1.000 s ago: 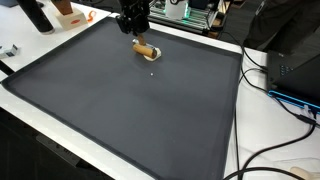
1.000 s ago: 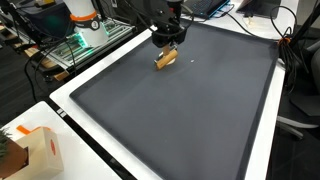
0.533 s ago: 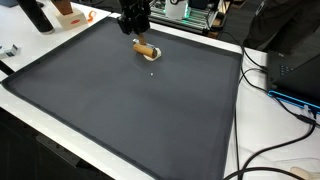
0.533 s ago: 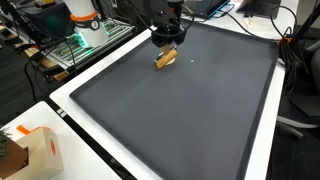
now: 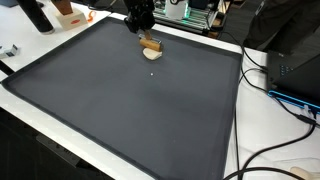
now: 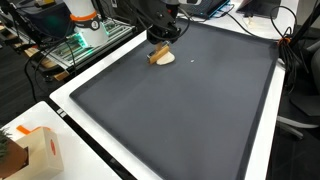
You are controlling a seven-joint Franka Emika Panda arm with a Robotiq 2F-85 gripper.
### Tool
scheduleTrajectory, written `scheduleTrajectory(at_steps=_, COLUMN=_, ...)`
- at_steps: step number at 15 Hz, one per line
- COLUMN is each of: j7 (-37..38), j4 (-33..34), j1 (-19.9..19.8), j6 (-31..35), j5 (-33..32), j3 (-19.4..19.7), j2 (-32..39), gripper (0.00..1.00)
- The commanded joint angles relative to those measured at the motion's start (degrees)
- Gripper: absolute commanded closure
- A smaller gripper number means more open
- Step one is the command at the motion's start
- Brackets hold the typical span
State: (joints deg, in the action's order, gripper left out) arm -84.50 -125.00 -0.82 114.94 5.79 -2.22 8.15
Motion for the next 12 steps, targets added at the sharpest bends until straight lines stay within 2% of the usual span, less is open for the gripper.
scheduleTrajectory(at_steps=1, j7=0.0, j4=-0.6, j1=0.1, j6=-1.7, j5=-0.3, j3=-0.4, j2=1.6, gripper=0.81)
scheduleTrajectory(at_steps=6, j7=1.4, j4=-1.1, j1=-0.3, j6=1.4, j5=0.5, j3=-0.4, j2=1.2, gripper=0.81)
scheduleTrajectory(at_steps=12, j7=4.4, j4=-0.3, j1=-0.5, j6=-1.8, j5=0.4, j3=-0.1, j2=-0.6, gripper=0.81)
